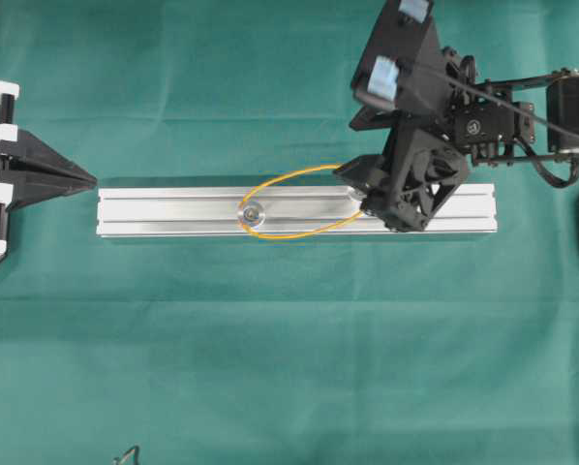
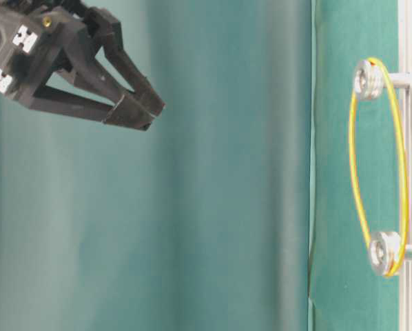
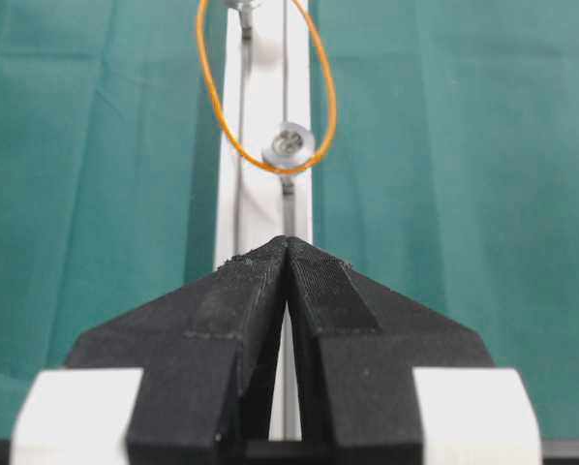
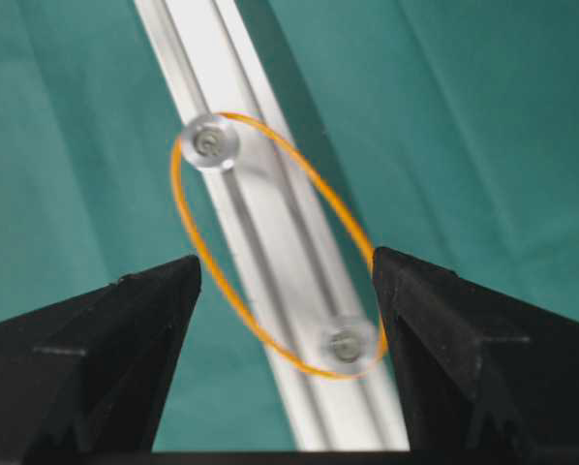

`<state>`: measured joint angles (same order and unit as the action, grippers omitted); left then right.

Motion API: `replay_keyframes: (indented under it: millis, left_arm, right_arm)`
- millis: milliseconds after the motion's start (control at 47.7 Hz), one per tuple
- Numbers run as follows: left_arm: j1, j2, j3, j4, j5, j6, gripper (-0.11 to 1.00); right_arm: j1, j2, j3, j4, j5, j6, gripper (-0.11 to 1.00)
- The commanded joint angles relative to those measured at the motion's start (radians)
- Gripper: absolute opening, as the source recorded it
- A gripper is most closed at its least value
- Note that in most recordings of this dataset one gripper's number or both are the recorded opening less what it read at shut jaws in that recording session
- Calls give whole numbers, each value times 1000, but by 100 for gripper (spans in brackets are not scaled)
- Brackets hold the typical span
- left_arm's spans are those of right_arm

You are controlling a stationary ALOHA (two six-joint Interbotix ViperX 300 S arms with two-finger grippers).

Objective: Hook the rubber onto the shaft.
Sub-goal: 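Release the band and lift the right gripper away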

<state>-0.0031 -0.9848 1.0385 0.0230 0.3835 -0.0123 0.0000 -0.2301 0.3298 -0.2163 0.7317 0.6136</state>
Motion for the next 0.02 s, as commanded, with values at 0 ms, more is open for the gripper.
replay_keyframes:
  millis: [0]
  left_arm:
    - [-2, 6, -25, 2, -5, 0, 0]
  right_arm:
    - [5, -18, -15, -2, -3, -63, 76]
